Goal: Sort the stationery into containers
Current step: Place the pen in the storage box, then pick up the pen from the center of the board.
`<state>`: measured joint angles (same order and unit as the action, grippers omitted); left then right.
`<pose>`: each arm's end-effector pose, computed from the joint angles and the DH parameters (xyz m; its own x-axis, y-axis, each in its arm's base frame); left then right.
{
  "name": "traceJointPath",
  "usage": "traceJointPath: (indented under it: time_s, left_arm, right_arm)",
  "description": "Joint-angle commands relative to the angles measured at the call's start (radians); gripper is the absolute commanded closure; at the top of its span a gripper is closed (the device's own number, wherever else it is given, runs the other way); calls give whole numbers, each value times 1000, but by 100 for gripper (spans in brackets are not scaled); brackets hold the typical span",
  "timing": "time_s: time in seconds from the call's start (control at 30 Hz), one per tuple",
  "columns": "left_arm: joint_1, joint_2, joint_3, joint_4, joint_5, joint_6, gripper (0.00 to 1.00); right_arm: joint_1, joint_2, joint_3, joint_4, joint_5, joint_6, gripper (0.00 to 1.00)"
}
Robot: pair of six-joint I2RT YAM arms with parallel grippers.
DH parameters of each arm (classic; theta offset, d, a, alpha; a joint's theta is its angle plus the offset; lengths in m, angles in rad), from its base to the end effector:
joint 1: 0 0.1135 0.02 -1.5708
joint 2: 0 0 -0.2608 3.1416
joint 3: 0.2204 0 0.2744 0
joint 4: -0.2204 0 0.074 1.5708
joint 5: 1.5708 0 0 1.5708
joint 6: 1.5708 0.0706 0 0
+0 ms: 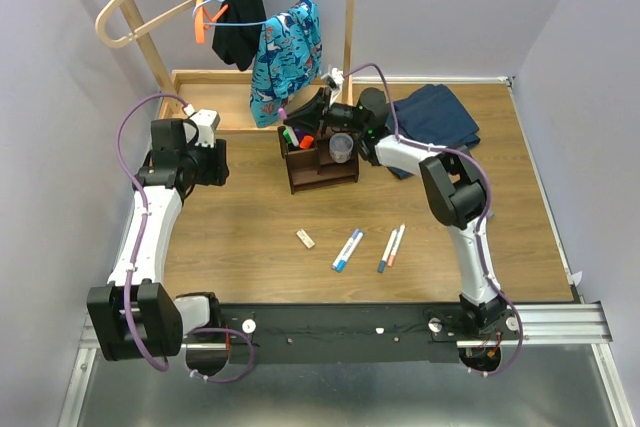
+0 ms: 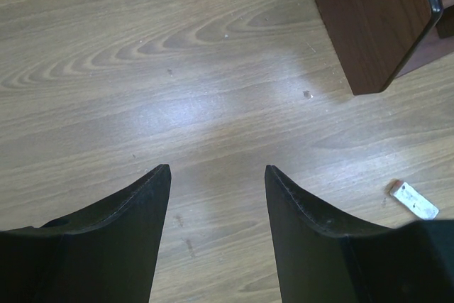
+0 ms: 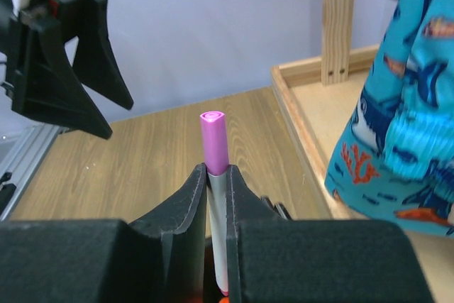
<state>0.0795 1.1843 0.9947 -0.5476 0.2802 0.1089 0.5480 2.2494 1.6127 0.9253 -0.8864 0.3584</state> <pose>0.3016 0.0044 0.2682 -0.6522 0.0528 -0.7562 0.1999 0.9743 -0.1043 0.4396 0.3324 0.2393 -0.1104 0.1924 -0.9751 -0.9874 0.0910 0.1298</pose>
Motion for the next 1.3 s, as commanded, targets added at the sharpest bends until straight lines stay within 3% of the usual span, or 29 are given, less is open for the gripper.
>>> traceJointPath:
  time_s: [0.0, 0.27, 0.43, 0.67, 0.77, 0.83, 0.9, 0.93, 1.0, 1.03, 1.13, 1.27]
  left_arm:
    - [8, 9, 24, 12, -18, 15, 35]
    - [8, -3, -10, 25, -7, 11, 35]
    - [8, -20, -19, 31, 1, 0, 35]
    - [8, -60, -31, 69, 51, -43, 35]
    - [8, -89, -31, 75, 76, -55, 35]
    - [8, -106, -36, 74, 103, -67, 35]
    - [6, -138, -47, 77, 129, -75, 35]
    - [6, -147, -50, 80, 138, -77, 35]
    - [5, -179, -62, 86, 157, -77, 35]
    - [5, -190, -61, 84, 162, -81, 34]
    - [-3, -224, -68, 75, 189, -81, 34]
    - [-10, -262, -94, 68, 194, -81, 34]
  right_arm:
    - [-2, 32, -51, 101, 12, -42, 79]
    - [3, -13, -161, 83, 23, -168, 75]
    - [3, -71, -212, 21, 53, -208, 51]
    - [3, -243, -243, -190, 96, -347, 44]
    - [1, -371, -258, -408, 92, -497, 44]
    - [3, -469, -263, -696, 15, -631, 44]
    - [4, -517, -248, -970, -48, -916, 44]
    - [6, -531, -232, -1243, -46, -1012, 45]
    - [9, -566, -237, -1458, -26, -1224, 46]
    - [9, -582, -269, -1587, 9, -1255, 47]
    - [7, -663, -356, -1671, 59, -1261, 47]
    - [7, -787, -551, -1553, 104, -1077, 46]
